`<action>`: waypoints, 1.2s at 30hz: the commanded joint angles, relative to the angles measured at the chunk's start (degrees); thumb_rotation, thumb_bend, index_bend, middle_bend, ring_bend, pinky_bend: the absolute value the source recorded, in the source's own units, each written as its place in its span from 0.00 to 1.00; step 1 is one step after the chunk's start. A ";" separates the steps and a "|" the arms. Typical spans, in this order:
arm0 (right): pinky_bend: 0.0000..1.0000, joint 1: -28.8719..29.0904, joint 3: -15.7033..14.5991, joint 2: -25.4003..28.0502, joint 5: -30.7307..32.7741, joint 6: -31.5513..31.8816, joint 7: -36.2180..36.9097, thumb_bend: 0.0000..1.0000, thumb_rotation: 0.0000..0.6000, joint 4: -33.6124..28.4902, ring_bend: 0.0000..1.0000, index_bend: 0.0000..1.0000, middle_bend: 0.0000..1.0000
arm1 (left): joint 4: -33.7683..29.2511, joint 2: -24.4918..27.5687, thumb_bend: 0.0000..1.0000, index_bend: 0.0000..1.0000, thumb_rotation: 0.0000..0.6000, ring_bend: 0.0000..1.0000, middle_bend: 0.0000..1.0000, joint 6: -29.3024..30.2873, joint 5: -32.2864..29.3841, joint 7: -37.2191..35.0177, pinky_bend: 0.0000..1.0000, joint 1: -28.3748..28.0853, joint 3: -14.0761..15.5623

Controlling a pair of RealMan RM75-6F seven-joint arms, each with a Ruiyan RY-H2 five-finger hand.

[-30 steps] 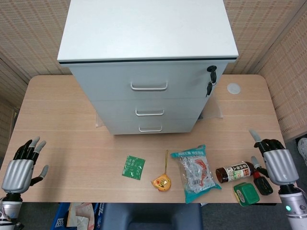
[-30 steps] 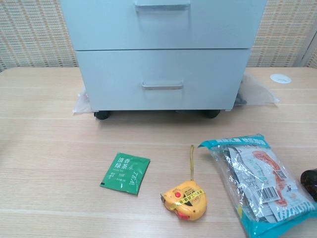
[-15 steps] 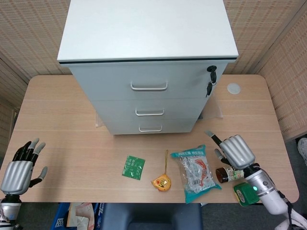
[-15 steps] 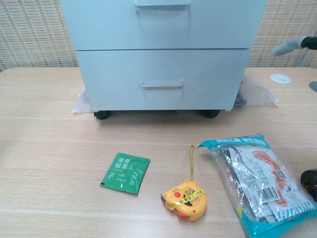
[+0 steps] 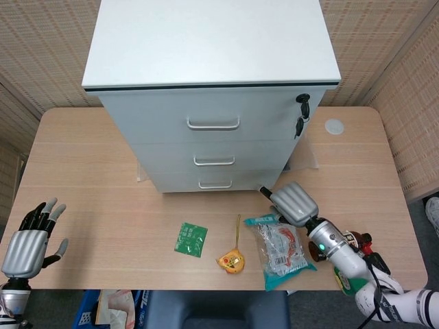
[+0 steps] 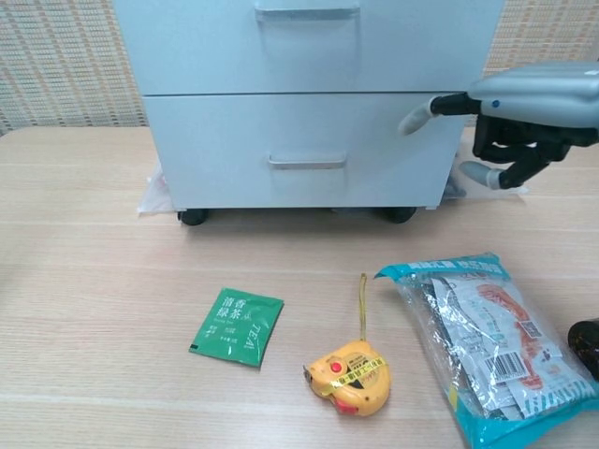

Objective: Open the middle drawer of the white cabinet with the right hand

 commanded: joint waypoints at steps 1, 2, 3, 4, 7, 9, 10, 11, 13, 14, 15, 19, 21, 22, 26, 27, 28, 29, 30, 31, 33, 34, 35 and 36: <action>0.89 2.78 0.56 -2.16 3.53 -2.42 -2.54 0.48 1.00 1.08 0.94 0.15 0.93 | -0.04 0.06 0.36 0.11 1.00 0.03 0.00 0.02 -0.06 -0.04 0.12 0.04 -0.02; 0.89 3.40 0.56 -2.53 4.32 -2.80 -3.10 0.48 1.00 1.27 0.94 0.15 0.93 | -0.06 0.10 0.36 0.11 1.00 0.03 0.00 0.01 -0.07 -0.06 0.12 0.05 -0.01; 0.89 4.00 0.57 -2.91 5.09 -3.08 -3.66 0.48 1.00 1.44 0.94 0.15 0.93 | -0.06 0.13 0.36 0.11 1.00 0.03 0.00 0.02 -0.07 -0.07 0.12 0.07 0.01; 0.89 4.76 0.55 -3.44 6.00 -3.39 -4.33 0.48 1.00 1.69 0.94 0.15 0.93 | -0.05 0.16 0.36 0.11 1.00 0.03 0.00 0.02 -0.06 -0.09 0.12 0.10 0.04; 0.89 6.55 0.32 -4.72 8.27 -4.12 -5.78 0.48 1.00 2.51 0.94 0.15 0.93 | 0.06 0.17 0.36 0.11 1.00 0.03 0.00 -0.01 -0.10 -0.22 0.12 0.16 0.09; 0.89 7.48 0.11 -5.42 9.47 -4.37 -6.49 0.48 1.00 2.95 0.94 0.15 0.93 | 0.14 0.16 0.36 0.11 1.00 0.03 0.00 -0.05 -0.12 -0.26 0.12 0.17 0.11; 0.89 8.03 0.05 -5.90 10.18 -4.40 -6.72 0.48 1.00 3.20 0.94 0.14 0.93 | 0.18 0.15 0.36 0.11 1.00 0.03 0.00 -0.06 -0.13 -0.35 0.12 0.17 0.11; 0.89 8.39 -0.04 -6.21 10.63 -4.41 -6.86 0.48 1.00 3.36 0.94 0.15 0.93 | 0.23 0.14 0.36 0.11 1.00 0.03 0.00 -0.05 -0.13 -0.42 0.12 0.18 0.11; 0.89 9.10 -0.20 -6.75 11.36 -4.37 -7.12 0.48 1.00 3.76 0.94 0.14 0.93 | 0.30 0.18 0.36 0.11 1.00 0.03 0.00 -0.05 -0.14 -0.46 0.12 0.20 0.10; 0.89 9.54 -0.27 -7.07 11.77 -4.31 -7.23 0.48 1.00 4.06 0.94 0.14 0.93 | 0.31 0.23 0.36 0.11 1.00 0.03 0.00 -0.06 -0.16 -0.47 0.12 0.20 0.09; 0.89 9.86 -0.33 -7.27 12.08 -4.28 -7.27 0.48 1.00 4.27 0.94 0.14 0.93 | 0.33 0.25 0.36 0.11 1.00 0.03 0.00 -0.05 -0.17 -0.51 0.12 0.21 0.09; 0.89 11.19 -0.53 -8.14 13.14 -4.04 -7.21 0.48 1.00 5.40 0.94 0.14 0.93 | 0.35 0.33 0.36 0.11 1.00 0.03 0.00 -0.06 -0.22 -0.59 0.12 0.25 0.08; 0.89 11.74 -0.68 -8.47 13.45 -3.99 -7.26 0.48 1.00 5.85 0.94 0.14 0.93 | 0.36 0.31 0.36 0.11 1.00 0.03 0.00 -0.05 -0.26 -0.64 0.12 0.26 0.05; 0.89 12.08 -0.78 -8.65 13.65 -3.97 -7.25 0.48 1.00 6.07 0.94 0.14 0.93 | 0.39 0.31 0.36 0.11 1.00 0.03 0.00 -0.06 -0.27 -0.65 0.12 0.25 0.04; 0.89 13.07 -1.18 -9.22 14.24 -3.84 -7.27 0.48 1.00 6.74 0.94 0.15 0.93 | 0.50 0.27 0.36 0.11 1.00 0.03 0.00 -0.19 -0.34 -0.68 0.12 0.26 0.08; 0.89 13.38 -1.30 -9.39 14.44 -3.81 -7.36 0.48 1.00 6.93 0.94 0.15 0.93 | 0.52 0.26 0.36 0.11 1.00 0.03 0.00 -0.20 -0.33 -0.69 0.12 0.27 0.09; 0.89 13.60 -1.39 -9.52 14.59 -3.78 -7.40 0.48 1.00 7.06 0.94 0.15 0.93 | 0.56 0.24 0.36 0.11 1.00 0.03 0.00 -0.16 -0.32 -0.73 0.12 0.28 0.08; 0.89 13.82 -1.50 -9.64 14.75 -3.78 -7.44 0.48 1.00 7.18 0.94 0.15 0.93 | 0.58 0.22 0.36 0.11 1.00 0.03 0.00 -0.14 -0.32 -0.77 0.12 0.29 0.08; 0.89 14.03 -1.60 -9.74 14.94 -3.77 -7.50 0.48 1.00 7.27 0.94 0.14 0.93 | 0.62 0.21 0.36 0.11 1.00 0.03 0.00 -0.13 -0.33 -0.81 0.12 0.31 0.08; 0.89 14.31 -1.76 -9.84 15.17 -3.77 -7.61 0.48 1.00 7.38 0.94 0.14 0.93 | 0.68 0.19 0.36 0.11 1.00 0.03 0.00 -0.11 -0.35 -0.84 0.12 0.35 0.10; 0.89 14.67 -2.09 -9.95 15.50 -3.75 -7.87 0.48 1.00 7.47 0.94 0.14 0.93 | 0.75 0.18 0.36 0.11 1.00 0.03 0.00 -0.17 -0.41 -0.84 0.12 0.39 0.16; 0.89 14.83 -2.26 -9.96 15.65 -3.72 -7.99 0.48 1.00 7.47 0.94 0.15 0.93 | 0.78 0.17 0.36 0.11 1.00 0.03 0.00 -0.17 -0.43 -0.86 0.12 0.42 0.18; 0.89 14.87 -2.31 -9.96 15.71 -3.70 -8.01 0.48 1.00 7.46 0.94 0.15 0.93 | 0.79 0.16 0.36 0.11 1.00 0.03 0.00 -0.17 -0.44 -0.87 0.12 0.42 0.18; 0.89 15.02 -2.47 -9.97 15.90 -3.68 -8.12 0.48 1.00 7.45 0.94 0.15 0.93 | 0.83 0.15 0.36 0.11 1.00 0.03 0.00 -0.17 -0.45 -0.90 0.12 0.44 0.19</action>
